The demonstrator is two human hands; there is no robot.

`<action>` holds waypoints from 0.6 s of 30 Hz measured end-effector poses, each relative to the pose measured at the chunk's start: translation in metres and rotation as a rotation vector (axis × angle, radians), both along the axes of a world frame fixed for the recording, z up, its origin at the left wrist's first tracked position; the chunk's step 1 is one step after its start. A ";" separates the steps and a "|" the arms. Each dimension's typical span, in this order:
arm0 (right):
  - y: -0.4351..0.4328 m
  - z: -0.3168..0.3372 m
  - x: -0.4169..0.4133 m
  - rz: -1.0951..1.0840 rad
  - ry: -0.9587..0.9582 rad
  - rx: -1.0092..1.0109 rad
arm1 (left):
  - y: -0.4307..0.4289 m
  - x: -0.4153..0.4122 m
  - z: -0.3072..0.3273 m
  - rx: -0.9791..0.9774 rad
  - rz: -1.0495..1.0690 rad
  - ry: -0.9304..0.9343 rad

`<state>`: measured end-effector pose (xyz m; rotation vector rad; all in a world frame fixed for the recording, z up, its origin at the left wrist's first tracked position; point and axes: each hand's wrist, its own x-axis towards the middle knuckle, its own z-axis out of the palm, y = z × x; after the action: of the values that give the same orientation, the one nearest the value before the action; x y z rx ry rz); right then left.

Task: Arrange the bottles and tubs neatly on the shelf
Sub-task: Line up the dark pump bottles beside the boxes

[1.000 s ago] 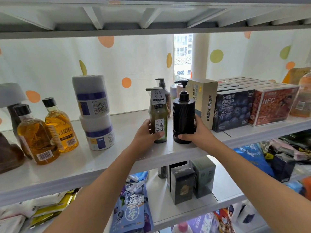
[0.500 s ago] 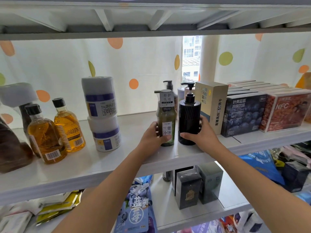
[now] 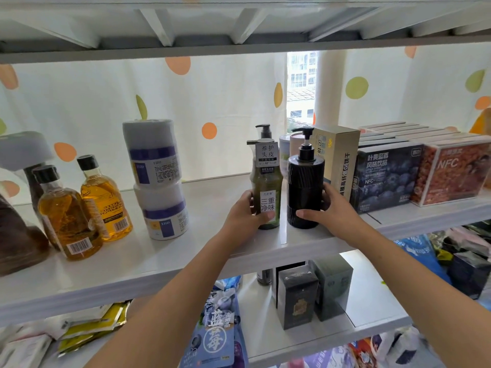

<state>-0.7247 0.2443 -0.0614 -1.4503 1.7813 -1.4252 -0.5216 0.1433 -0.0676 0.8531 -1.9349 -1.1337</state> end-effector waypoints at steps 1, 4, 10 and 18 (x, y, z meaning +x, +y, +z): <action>0.000 -0.001 0.000 -0.001 0.002 -0.001 | 0.001 0.000 0.000 -0.004 0.003 -0.005; 0.000 0.000 0.000 0.000 -0.003 -0.001 | 0.004 -0.002 -0.001 -0.010 -0.006 -0.010; 0.000 -0.002 0.001 0.010 -0.015 0.003 | 0.007 -0.002 -0.002 -0.001 -0.019 0.010; 0.005 0.000 0.006 0.013 0.003 -0.014 | 0.011 -0.001 0.000 0.000 -0.023 0.011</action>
<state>-0.7184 0.2491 -0.0612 -1.4684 1.7641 -1.4324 -0.5224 0.1544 -0.0674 0.8250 -1.9405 -1.1495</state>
